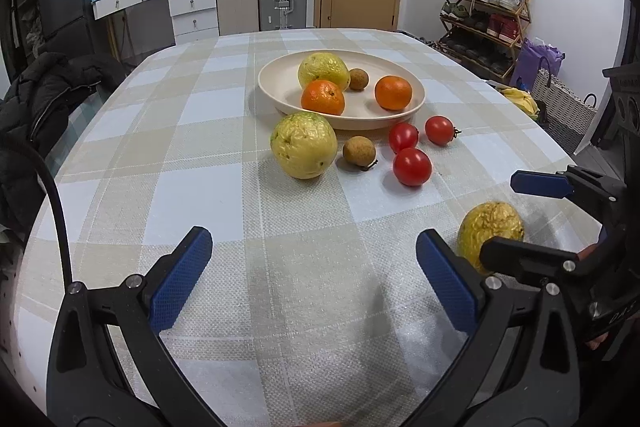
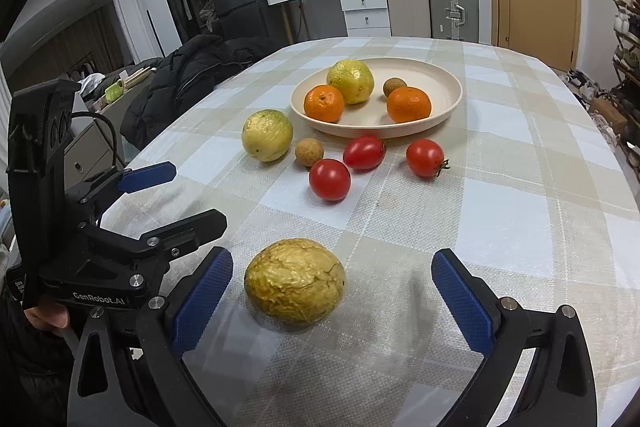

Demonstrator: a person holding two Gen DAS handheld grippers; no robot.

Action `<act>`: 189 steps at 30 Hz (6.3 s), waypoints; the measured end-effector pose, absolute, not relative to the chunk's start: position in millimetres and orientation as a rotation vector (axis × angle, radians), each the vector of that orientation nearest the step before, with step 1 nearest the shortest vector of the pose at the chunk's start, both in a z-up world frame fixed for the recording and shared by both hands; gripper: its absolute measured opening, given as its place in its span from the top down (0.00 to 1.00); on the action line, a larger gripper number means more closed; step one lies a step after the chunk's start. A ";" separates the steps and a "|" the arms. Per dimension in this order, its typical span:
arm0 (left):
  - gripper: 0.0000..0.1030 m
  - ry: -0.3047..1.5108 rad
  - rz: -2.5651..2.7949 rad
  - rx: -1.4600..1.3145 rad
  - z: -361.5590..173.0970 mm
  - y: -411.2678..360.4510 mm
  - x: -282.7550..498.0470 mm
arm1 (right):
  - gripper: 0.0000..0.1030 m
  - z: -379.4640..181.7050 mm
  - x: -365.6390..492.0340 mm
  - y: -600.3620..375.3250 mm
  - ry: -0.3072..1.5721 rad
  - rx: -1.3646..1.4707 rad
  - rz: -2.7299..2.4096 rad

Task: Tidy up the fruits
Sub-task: 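Withdraw both tools from the plate, right tool toward the golden wrinkled fruit, then close the right tool on the large golden wrinkled fruit, then lift the golden fruit with the right tool while the left tool grasps a red tomato, then carry the golden fruit and the red tomato over the cream plate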

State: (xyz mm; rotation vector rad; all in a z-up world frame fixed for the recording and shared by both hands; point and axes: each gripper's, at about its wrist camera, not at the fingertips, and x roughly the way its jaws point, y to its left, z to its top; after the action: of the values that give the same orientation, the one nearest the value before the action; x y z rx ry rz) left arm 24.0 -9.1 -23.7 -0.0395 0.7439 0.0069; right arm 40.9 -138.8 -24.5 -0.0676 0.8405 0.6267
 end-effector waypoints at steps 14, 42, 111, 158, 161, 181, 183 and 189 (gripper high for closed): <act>0.01 0.754 -0.002 -0.051 -27.7 -7.7 25.8 | 0.27 -35.7 40.9 -129.5 0.889 -0.070 0.679; 0.05 0.768 -0.056 -0.036 -28.8 -30.2 48.4 | 0.47 -22.8 53.1 -161.7 0.835 0.010 0.610; 0.74 0.697 -0.148 -0.121 7.9 -14.8 88.3 | 0.47 -1.9 69.0 -167.6 0.784 0.030 0.586; 0.74 0.702 -0.075 -0.091 -3.6 -1.2 138.6 | 0.47 -8.4 174.5 -111.0 0.887 0.055 0.641; 0.74 0.703 -0.079 -0.090 -4.0 -1.9 139.5 | 0.47 -10.5 180.6 -110.8 0.893 0.069 0.643; 0.74 0.743 -0.115 -0.062 -12.4 -27.2 166.0 | 0.47 -10.2 207.2 -133.3 0.874 0.076 0.556; 0.74 0.744 -0.121 -0.050 -12.6 -31.1 169.0 | 0.47 -10.9 209.2 -133.6 0.875 0.081 0.551; 0.74 0.743 -0.117 -0.026 -13.3 -38.3 176.7 | 0.47 -9.8 211.2 -130.4 0.870 0.083 0.550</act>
State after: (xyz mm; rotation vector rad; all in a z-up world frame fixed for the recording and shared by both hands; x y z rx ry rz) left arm 176.7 -38.3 -13.3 -0.0263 0.7428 -0.1168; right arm 211.2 -130.4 -9.8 0.0826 0.8698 0.5498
